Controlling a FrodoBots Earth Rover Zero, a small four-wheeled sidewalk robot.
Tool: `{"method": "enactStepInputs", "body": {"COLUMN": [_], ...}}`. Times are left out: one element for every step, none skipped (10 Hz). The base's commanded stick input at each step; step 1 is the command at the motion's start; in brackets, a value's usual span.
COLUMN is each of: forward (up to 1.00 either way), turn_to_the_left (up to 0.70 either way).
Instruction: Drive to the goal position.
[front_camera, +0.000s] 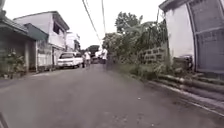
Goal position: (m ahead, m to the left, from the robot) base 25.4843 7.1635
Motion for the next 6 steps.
{"method": "enactStepInputs", "body": {"forward": [0.85,0.85,0.85,0.85,0.85,0.85], "turn_to_the_left": [0.10,0.10,-0.23,-0.19,0.09,0.10]}}
